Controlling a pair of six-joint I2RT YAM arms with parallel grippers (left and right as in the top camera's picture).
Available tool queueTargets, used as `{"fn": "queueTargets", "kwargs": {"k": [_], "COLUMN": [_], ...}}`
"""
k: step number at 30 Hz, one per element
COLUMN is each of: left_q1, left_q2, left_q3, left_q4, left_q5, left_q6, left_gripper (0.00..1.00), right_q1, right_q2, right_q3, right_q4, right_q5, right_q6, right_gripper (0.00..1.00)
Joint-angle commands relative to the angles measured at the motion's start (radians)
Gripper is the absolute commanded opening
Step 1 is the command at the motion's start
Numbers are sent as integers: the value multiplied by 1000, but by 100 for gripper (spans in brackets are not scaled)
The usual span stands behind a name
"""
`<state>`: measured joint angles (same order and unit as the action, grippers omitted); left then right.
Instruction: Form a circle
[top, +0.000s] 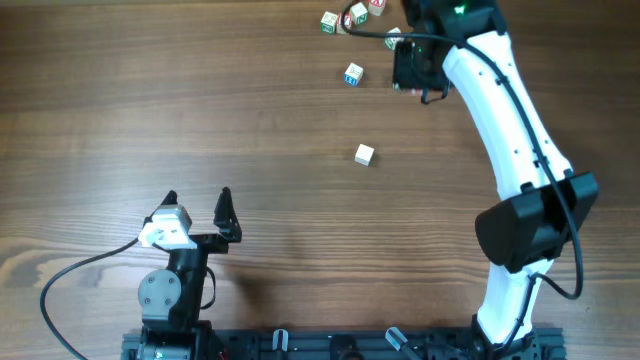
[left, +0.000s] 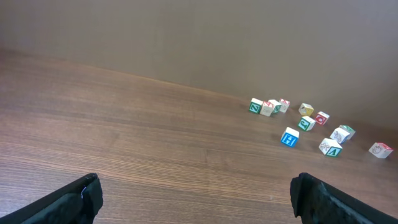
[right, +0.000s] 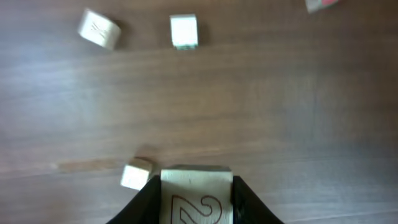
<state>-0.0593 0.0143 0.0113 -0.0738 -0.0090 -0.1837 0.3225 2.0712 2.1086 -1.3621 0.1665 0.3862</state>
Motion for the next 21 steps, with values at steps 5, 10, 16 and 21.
{"fn": "queueTargets", "kwargs": {"k": [5,10,16,21], "left_q1": [0,0,0,-1], "left_q2": [-8,-8,-8,-8], "left_q3": [-5,-5,-5,-5], "left_q4": [-1,2,3,67], "left_q5": [13,8,-11,90], "left_q6": [20,20,20,20], "left_gripper": [100,100,100,100], "right_q1": [-1,0,0,0], "right_q2": [23,23,24,40], "right_q3": [-295,-364,-368,-370], "right_q4": [178,241,318,422], "right_q5": [-25,-116,-154,-239], "right_q6": [66,59,20,-140], "right_gripper": [27,26,26,26]}}
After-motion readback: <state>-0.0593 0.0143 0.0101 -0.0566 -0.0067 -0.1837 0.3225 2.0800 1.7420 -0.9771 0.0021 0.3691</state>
